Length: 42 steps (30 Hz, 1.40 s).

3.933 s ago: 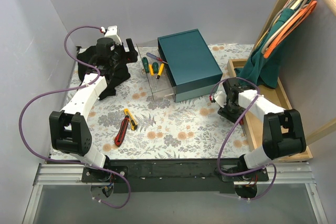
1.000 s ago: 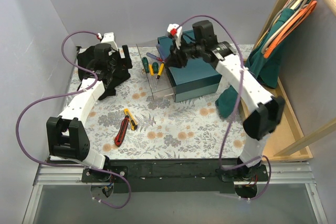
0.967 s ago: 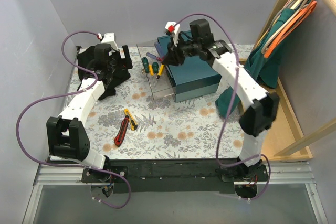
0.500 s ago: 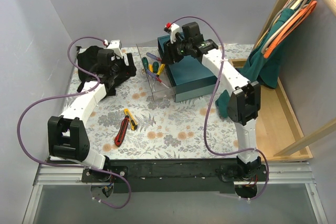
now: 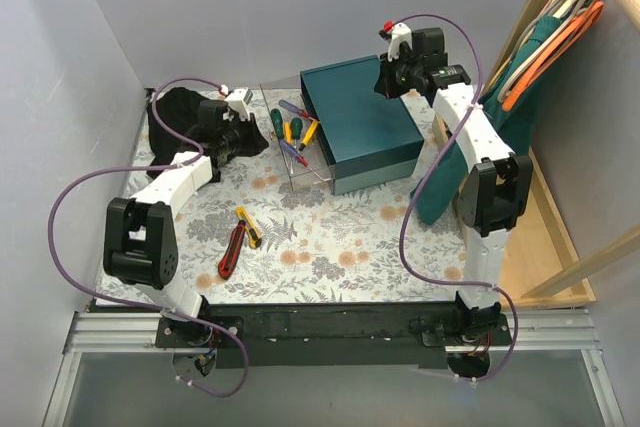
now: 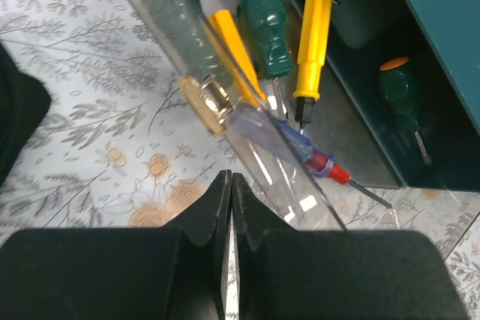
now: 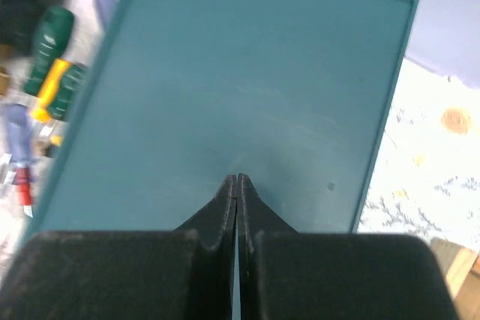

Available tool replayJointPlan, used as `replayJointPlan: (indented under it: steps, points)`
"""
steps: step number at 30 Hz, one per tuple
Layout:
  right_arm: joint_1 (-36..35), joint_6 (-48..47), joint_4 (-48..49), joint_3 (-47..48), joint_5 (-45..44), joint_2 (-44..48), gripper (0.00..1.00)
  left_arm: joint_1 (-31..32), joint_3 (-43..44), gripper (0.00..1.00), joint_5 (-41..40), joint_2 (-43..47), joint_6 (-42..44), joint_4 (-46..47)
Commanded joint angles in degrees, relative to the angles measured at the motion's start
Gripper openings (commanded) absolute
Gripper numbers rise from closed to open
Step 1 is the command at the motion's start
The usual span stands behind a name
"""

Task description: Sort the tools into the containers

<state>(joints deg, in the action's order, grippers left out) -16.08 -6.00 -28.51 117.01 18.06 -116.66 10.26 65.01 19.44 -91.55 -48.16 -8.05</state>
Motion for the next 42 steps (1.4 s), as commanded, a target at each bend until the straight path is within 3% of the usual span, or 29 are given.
replayJointPlan:
  steps: [1, 7, 20, 23, 25, 28, 32, 42]
  points:
    - [-0.27, -1.04, 0.12, -2.4, -0.4, -2.34, 0.01, 0.37, 3.71, 0.0, 6.91, -3.19, -2.2, 4.45]
    - [-0.62, 0.29, -0.14, -5.82, 0.65, -2.96, 0.01, 2.04, 5.13, 0.0, 12.98, -6.8, -4.48, 10.23]
    - [-0.89, 4.33, -0.76, -20.23, 4.96, 1.26, 0.01, 9.51, 16.19, 0.0, 14.92, -22.61, -12.57, 17.99]
    - [-0.89, 4.59, -0.67, -21.64, 5.23, 1.87, 0.01, 9.95, 18.65, 0.11, 12.91, -25.25, -14.14, 18.25]
    - [-0.8, 4.68, -0.67, -22.09, 5.31, 2.05, 0.01, 9.95, 19.45, 0.31, 10.54, -25.43, -14.68, 17.11]
    - [-0.89, 4.86, -0.32, -22.53, 5.31, 2.23, 0.01, 9.69, 20.5, 0.41, 9.13, -25.17, -13.45, 12.2]
    - [-0.89, 5.03, -0.14, -22.09, 5.14, 1.53, 0.01, 8.72, 19.98, 0.43, 1.76, -24.73, -16.96, 8.41]
    - [-1.06, 4.68, -0.32, -22.88, 3.21, 1.79, 0.01, 8.72, 21.38, 0.43, -1.95, -29.83, -18.81, 10.51]
